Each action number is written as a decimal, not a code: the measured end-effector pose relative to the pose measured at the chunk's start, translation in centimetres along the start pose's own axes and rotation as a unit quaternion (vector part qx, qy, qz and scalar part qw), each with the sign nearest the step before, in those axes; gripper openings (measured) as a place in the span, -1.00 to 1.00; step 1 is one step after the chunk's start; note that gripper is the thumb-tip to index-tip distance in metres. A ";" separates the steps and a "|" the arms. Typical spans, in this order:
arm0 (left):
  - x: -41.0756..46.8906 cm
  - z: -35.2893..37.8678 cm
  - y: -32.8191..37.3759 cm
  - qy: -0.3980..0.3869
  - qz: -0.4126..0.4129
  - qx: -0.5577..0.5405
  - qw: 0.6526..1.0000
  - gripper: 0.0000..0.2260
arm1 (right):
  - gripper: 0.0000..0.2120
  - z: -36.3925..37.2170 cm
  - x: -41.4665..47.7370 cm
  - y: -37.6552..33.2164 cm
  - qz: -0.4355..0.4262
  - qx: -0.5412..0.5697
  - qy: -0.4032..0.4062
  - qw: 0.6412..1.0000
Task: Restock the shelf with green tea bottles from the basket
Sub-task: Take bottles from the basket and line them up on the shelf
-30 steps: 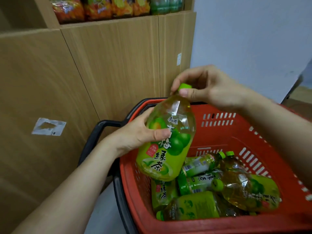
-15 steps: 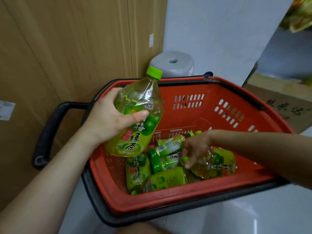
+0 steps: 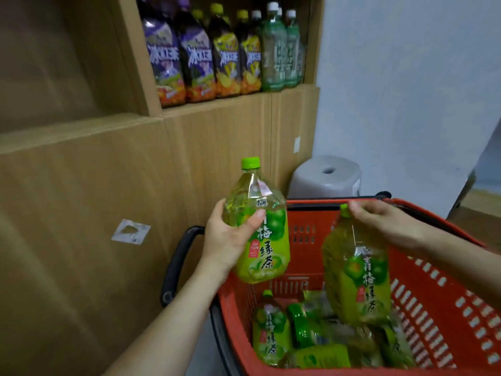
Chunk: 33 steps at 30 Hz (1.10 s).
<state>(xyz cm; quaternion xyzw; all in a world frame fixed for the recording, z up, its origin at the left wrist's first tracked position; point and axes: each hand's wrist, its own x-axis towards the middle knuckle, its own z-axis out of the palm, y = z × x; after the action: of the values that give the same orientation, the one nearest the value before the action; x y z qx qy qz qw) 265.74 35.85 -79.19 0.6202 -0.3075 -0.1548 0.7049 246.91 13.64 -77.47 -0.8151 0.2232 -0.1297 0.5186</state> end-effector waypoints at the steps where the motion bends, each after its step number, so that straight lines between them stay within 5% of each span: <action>1: -0.2 -0.5 1.1 0.015 0.007 -0.007 1.000 -0.61 | -0.53 0.5 0.6 -2.2 -0.036 0.023 0.021 0.999; 9: -1.6 -9.9 14.1 0.096 0.126 0.046 0.986 -0.56 | -0.47 8.2 4.7 -21.3 -0.239 0.131 0.090 0.958; 15: -2.3 -18.9 22.6 0.254 0.207 0.140 0.934 -0.49 | -0.49 14.4 6.8 -32.8 -0.326 0.154 0.065 0.931; 24: -1.2 -28.8 25.5 0.353 0.156 0.223 0.895 -0.53 | -0.42 23.1 11.5 -42.5 -0.367 0.136 0.021 0.920; 28: -0.4 -30.9 24.4 0.364 0.123 0.226 0.895 -0.20 | -0.29 27.7 13.4 -44.5 -0.378 0.080 0.019 0.922; 31: -0.2 -32.3 24.5 0.354 0.109 0.262 0.891 -0.19 | -0.32 29.8 14.4 -45.7 -0.378 0.054 0.029 0.924; 33: -0.3 -33.2 24.6 0.353 0.120 0.358 0.856 -0.19 | -0.38 30.4 14.7 -45.7 -0.391 0.048 0.051 0.918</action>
<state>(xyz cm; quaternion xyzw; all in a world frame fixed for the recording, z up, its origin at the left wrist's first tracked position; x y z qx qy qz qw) 282.27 66.37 -56.78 0.8009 -0.1444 0.2815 0.5085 283.63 46.83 -49.48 -0.8041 -0.0933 -0.3738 0.4527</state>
